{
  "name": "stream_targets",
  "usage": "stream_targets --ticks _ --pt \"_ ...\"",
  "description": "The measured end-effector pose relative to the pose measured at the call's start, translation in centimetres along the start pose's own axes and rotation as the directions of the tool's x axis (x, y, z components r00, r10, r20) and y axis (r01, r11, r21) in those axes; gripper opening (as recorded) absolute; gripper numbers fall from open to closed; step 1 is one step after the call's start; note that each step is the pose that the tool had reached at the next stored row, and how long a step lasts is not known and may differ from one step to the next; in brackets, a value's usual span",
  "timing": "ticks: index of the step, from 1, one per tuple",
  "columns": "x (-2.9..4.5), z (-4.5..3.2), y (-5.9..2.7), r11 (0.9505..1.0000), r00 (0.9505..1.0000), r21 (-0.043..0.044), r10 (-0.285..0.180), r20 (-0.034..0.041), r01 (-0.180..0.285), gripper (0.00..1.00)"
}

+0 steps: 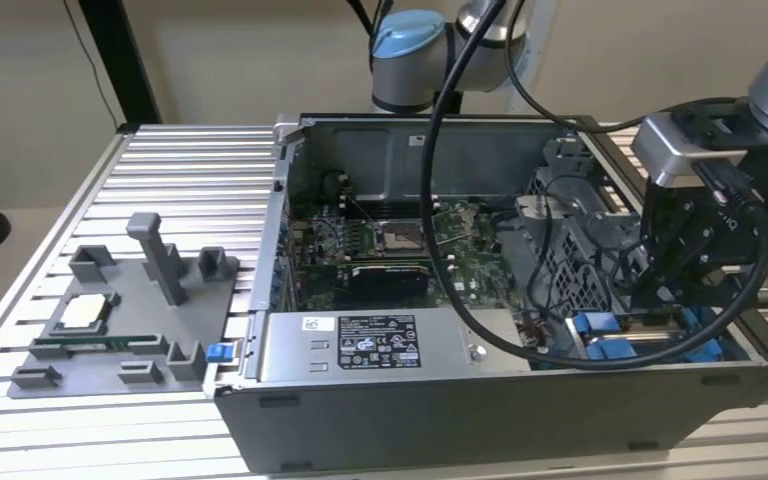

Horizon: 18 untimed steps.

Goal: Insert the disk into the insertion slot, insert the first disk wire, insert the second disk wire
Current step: 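Insert the second disk wire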

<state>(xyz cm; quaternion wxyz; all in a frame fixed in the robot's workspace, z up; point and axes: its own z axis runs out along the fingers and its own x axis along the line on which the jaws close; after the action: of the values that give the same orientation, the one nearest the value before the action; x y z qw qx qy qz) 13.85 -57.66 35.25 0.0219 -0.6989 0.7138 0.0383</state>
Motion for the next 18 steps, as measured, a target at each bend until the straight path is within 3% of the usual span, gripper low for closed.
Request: stream_targets --ticks 3,10,18 --pt "0.02 0.23 -0.01 1.0000 1.0000 0.0052 -0.001 0.0025 0.001 0.00" --pt "0.04 0.51 -0.39 1.0000 0.9999 0.0070 -0.001 0.0108 0.001 0.00" --pt "0.32 0.54 -0.68 1.0000 0.9999 0.0070 -0.001 0.0109 0.001 0.00"
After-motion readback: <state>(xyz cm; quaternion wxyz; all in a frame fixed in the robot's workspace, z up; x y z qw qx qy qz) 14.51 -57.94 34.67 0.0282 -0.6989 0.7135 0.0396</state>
